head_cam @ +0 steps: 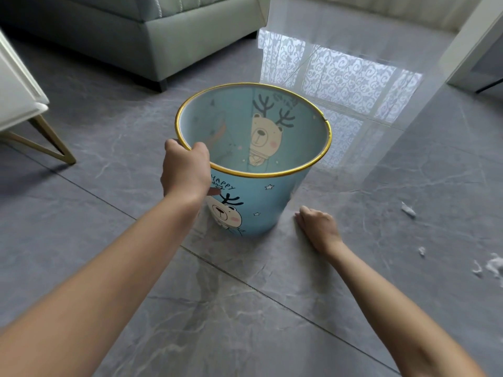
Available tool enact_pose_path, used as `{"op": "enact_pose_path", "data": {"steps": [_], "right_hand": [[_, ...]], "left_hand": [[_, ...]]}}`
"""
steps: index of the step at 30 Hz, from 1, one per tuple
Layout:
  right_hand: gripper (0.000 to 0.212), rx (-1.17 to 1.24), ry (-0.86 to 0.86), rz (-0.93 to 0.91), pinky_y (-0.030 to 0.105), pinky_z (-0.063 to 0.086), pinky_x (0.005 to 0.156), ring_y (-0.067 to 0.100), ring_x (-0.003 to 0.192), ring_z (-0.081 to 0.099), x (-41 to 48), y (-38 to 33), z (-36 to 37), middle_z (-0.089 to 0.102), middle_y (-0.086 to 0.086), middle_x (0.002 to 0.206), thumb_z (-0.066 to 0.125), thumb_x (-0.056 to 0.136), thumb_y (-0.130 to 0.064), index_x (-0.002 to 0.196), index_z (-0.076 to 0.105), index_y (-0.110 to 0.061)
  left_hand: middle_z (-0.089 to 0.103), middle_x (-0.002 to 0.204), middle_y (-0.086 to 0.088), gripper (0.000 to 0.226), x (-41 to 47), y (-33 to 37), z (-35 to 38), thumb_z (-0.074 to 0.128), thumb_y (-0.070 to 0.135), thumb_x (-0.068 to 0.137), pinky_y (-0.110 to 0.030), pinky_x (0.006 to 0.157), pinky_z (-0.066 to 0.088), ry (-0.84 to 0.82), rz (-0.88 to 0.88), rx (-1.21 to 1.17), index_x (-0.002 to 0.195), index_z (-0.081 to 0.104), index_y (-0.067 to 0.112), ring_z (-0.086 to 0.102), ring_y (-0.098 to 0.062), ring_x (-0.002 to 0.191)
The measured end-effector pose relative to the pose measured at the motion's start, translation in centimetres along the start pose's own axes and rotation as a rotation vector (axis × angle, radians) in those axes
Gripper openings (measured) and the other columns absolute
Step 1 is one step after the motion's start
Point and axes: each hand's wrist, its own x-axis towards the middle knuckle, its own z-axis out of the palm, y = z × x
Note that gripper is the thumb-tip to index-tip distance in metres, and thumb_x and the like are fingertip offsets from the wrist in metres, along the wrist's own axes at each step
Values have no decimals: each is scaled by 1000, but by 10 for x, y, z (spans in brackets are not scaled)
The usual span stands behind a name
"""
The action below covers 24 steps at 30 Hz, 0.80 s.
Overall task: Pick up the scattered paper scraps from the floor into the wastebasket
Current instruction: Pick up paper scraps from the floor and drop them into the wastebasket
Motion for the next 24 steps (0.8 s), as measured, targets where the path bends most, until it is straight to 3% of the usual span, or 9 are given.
{"op": "enact_pose_path", "data": {"steps": [2, 6, 9, 13, 17, 19, 21, 24], "right_hand": [[34, 205, 57, 194, 35, 37, 60, 40, 74, 61, 3, 4, -10, 62, 27, 78, 44, 96, -26, 74, 55, -2], [43, 853, 364, 576, 29, 27, 51, 19, 46, 41, 27, 7, -57, 38, 7, 49, 45, 91, -24, 50, 35, -16], [45, 1274, 637, 625, 18, 23, 41, 9, 31, 26, 57, -8, -114, 30, -9, 39, 44, 94, -24, 52, 29, -21], [46, 1258, 787, 235, 29, 25, 37, 18, 39, 30, 83, -52, -190, 28, -5, 42, 47, 91, -30, 47, 34, -25], [43, 1002, 630, 11, 42, 33, 45, 25, 47, 34, 97, -100, -214, 35, 10, 51, 45, 93, -30, 52, 32, -27], [48, 883, 446, -18, 43, 38, 48, 22, 48, 42, 99, -113, -210, 40, 5, 48, 42, 96, -34, 51, 34, -22], [63, 859, 272, 52, 39, 42, 49, 24, 44, 55, 94, -120, -206, 48, -1, 41, 27, 94, -54, 43, 39, -19], [78, 733, 188, 102, 31, 41, 59, 24, 57, 60, 86, -124, -208, 61, 4, 54, 3, 88, -59, 48, 55, -17]], "left_hand": [[51, 91, -4, 19, -1, 1, 0, 38, 21, 89, -45, 64, 61, -11, -2, 4, 107, 41, 15, 61, -31, 90], [49, 82, 1, 23, -2, 5, 1, 40, 23, 90, -45, 67, 61, -5, -2, 20, 110, 44, 14, 63, -31, 88], [46, 79, 3, 31, -2, 4, 3, 40, 25, 91, -45, 72, 60, 16, -9, 59, 118, 45, 12, 61, -31, 89], [47, 79, 1, 31, -3, 5, 3, 38, 24, 92, -45, 72, 60, 22, -8, 82, 120, 44, 11, 61, -33, 92], [50, 99, -7, 32, -7, 12, 2, 36, 20, 93, -46, 73, 60, -6, -28, 135, 123, 40, 10, 57, -34, 92], [48, 101, -7, 32, -10, 14, 0, 34, 18, 94, -47, 73, 60, -14, -34, 139, 125, 39, 9, 57, -32, 86], [47, 100, -6, 32, -11, 16, 0, 34, 17, 95, -46, 72, 60, -23, -37, 143, 126, 38, 8, 54, -26, 72], [48, 101, -6, 34, -14, 18, 0, 33, 17, 96, -45, 72, 60, -16, -61, 112, 129, 38, 10, 52, -23, 67]]}}
